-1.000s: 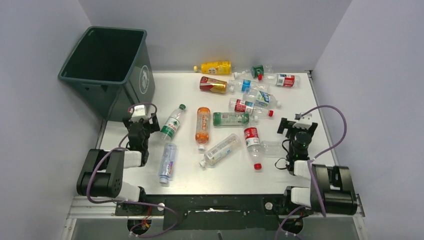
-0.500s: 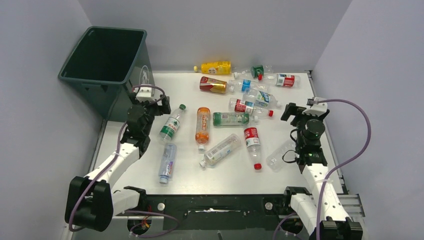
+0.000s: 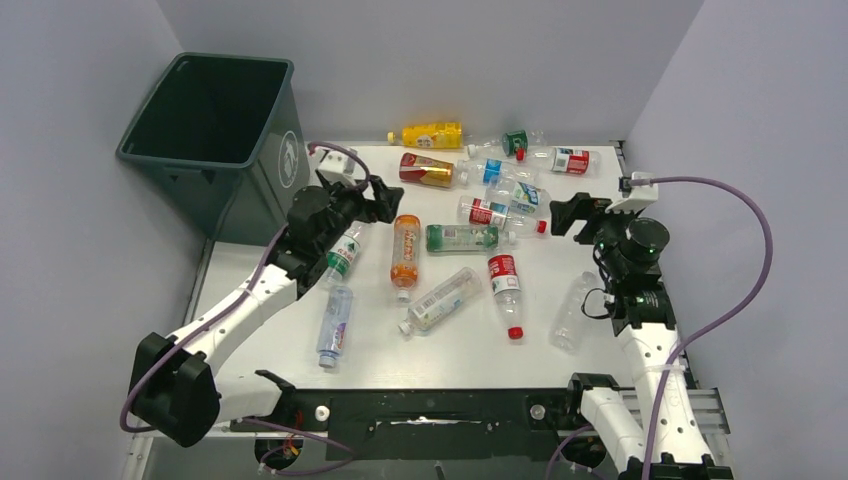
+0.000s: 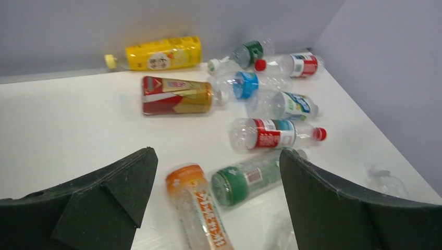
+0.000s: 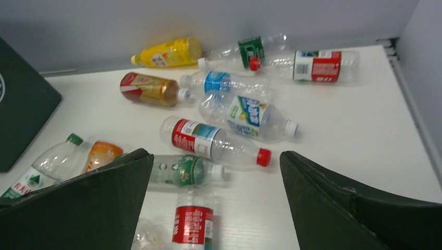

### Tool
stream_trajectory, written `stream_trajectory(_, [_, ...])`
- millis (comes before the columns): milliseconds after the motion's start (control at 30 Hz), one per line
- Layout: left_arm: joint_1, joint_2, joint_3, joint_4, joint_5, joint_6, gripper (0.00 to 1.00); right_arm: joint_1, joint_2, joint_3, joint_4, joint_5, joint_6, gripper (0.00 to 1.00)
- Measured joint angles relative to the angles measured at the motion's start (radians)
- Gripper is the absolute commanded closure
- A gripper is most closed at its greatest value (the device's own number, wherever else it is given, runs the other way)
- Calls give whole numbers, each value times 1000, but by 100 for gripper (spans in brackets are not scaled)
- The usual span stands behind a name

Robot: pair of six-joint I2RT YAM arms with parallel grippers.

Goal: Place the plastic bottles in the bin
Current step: Pick up the plastic bottle at the center of the board.

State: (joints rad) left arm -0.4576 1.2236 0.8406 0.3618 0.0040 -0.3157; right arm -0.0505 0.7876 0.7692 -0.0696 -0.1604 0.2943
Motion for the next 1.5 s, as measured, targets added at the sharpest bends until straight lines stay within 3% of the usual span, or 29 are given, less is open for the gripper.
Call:
stream_trajectory(233, [-82,60,86,-150,17,-15,11,0,34,-43,-62,-89,87,2])
stream_trajectory(433, [-62,189,27,-72,285,-149,11,-1,61,-43,-116,-107,108,2])
stream_trajectory(500, [-84,245,25,-82,308,-179,11,-1,92,-40,-143,-102,107,2])
stream_trajectory(667, [-292,386,127,-216,207,-173,11,-1,166,-39,-234,-53,107,2])
stream_trajectory(800, [-404,404,140,-240,158,-183,11,-1,208,-34,-330,63,119,2])
stream_trajectory(1000, [-473,427,188,-313,70,-199,11,-1,226,-34,-413,230,183,2])
stream_trajectory(1200, [-558,472,297,-368,20,-177,11,-1,355,-16,-502,335,267,2])
stream_trajectory(1500, [-555,472,301,-407,-18,-161,11,-1,451,15,-591,412,306,2])
